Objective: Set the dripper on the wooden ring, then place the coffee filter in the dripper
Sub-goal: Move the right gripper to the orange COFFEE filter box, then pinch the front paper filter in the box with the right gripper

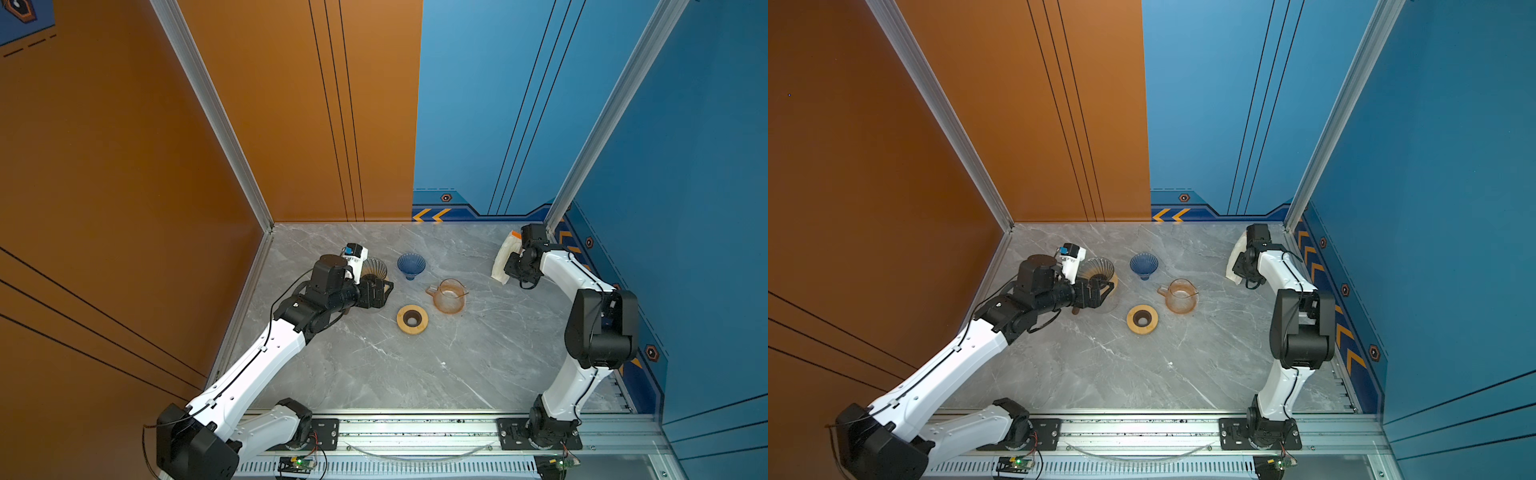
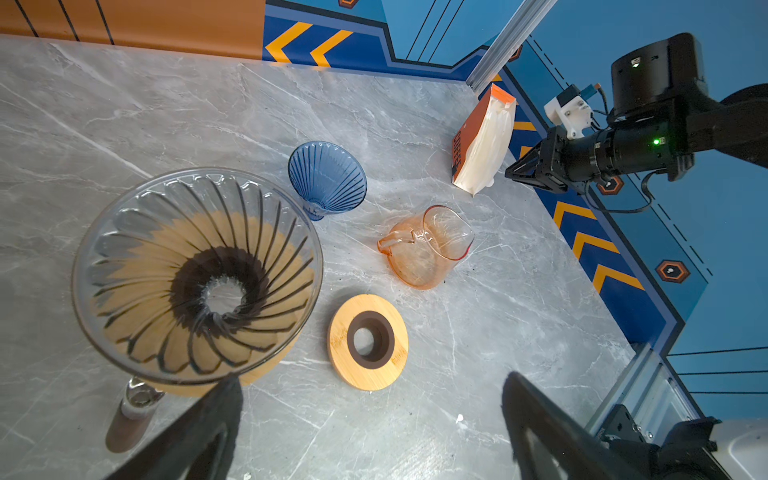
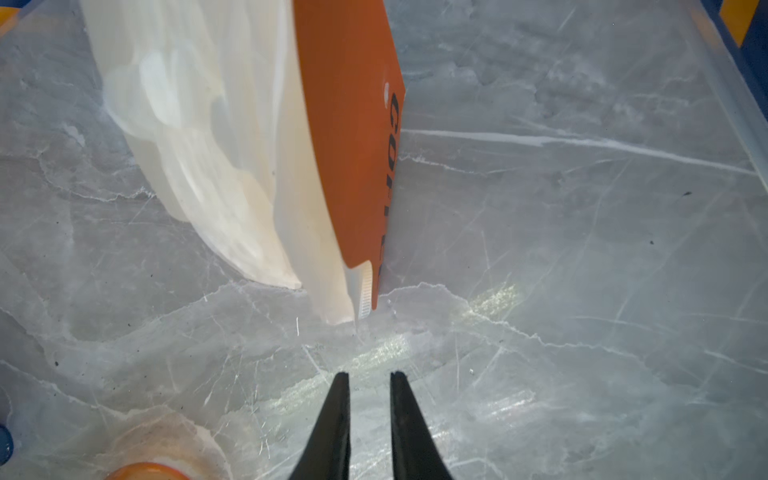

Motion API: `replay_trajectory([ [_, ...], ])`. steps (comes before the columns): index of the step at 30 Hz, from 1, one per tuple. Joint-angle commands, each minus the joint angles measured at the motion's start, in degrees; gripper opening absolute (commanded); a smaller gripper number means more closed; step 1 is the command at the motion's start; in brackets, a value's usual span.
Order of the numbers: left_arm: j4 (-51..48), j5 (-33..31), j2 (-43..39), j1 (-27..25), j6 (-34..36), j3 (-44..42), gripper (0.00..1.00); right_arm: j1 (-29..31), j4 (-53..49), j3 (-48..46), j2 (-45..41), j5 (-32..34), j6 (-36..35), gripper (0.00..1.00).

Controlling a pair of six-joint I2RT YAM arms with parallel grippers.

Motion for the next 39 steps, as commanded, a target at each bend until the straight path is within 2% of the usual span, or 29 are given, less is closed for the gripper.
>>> replay_trajectory([
  [1, -1.19, -1.33, 0.46, -0.37, -0.31, -0.4, 0.98, -0.42, 0.97, 2.82, 2.27, -0.05, -1.02, 0.17],
  [28, -4.48, -4.12, -1.1, -0.1, -0.07, -0.11, 0.98, -0.51, 1.72, 6.91, 9.49, 1.91, 1.0, 0.14],
  [39, -4.68, -4.24, -0.95, -0.08, -0.36, -0.19, 0.98, -0.25, 2.07, 7.12, 10.53, 2.87, 0.13, 0.06],
])
